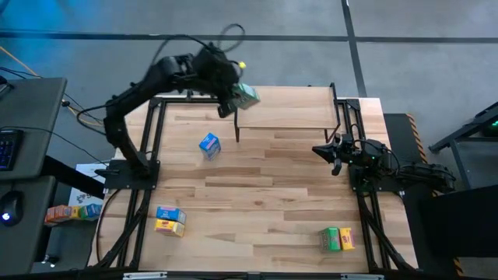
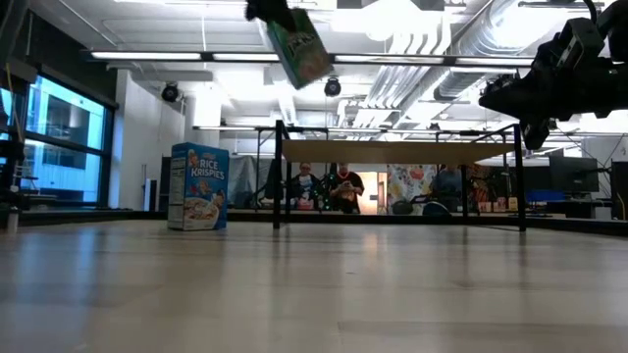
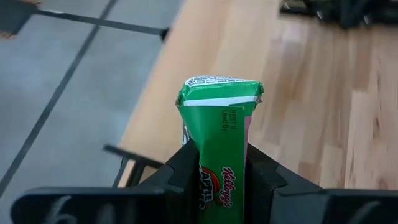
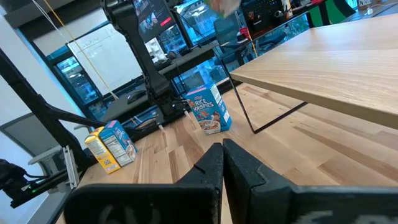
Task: Stack cereal on shelf
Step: Put the top green cereal box on the shelf
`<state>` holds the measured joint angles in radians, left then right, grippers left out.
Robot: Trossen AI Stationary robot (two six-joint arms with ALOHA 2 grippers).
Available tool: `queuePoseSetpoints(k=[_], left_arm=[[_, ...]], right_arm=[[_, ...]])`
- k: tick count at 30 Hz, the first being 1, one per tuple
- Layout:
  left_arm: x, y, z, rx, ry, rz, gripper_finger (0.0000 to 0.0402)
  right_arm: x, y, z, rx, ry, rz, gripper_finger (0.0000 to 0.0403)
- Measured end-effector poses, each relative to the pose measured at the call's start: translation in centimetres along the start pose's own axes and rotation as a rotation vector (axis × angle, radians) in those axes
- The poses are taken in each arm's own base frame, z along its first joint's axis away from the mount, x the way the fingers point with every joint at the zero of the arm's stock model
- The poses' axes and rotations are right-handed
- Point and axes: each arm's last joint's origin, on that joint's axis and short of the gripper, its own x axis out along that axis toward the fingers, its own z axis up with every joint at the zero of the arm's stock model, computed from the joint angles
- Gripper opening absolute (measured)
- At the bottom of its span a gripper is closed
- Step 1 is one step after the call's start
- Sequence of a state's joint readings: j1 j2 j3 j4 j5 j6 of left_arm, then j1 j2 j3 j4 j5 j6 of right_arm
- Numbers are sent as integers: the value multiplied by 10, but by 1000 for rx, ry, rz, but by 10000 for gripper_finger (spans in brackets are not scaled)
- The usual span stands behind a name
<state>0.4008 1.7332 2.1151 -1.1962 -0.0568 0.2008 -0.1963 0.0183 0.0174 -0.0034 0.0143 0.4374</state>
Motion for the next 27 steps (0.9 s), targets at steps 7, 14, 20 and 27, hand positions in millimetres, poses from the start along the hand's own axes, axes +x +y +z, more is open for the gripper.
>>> queuePoseSetpoints(k=[7,14,20,27], left_arm=[[47,-15,3,105,98,-46,74],[71,-17,-2,121,190,-53,78],[69,-16,-1,114,185,-50,85],[73,-11,-4,90,206,-42,102]], right_arm=[[0,0,0,0,0,0,0],[0,0,0,0,0,0,0],[0,0,0,0,0,0,0],[0,0,0,0,0,0,0]])
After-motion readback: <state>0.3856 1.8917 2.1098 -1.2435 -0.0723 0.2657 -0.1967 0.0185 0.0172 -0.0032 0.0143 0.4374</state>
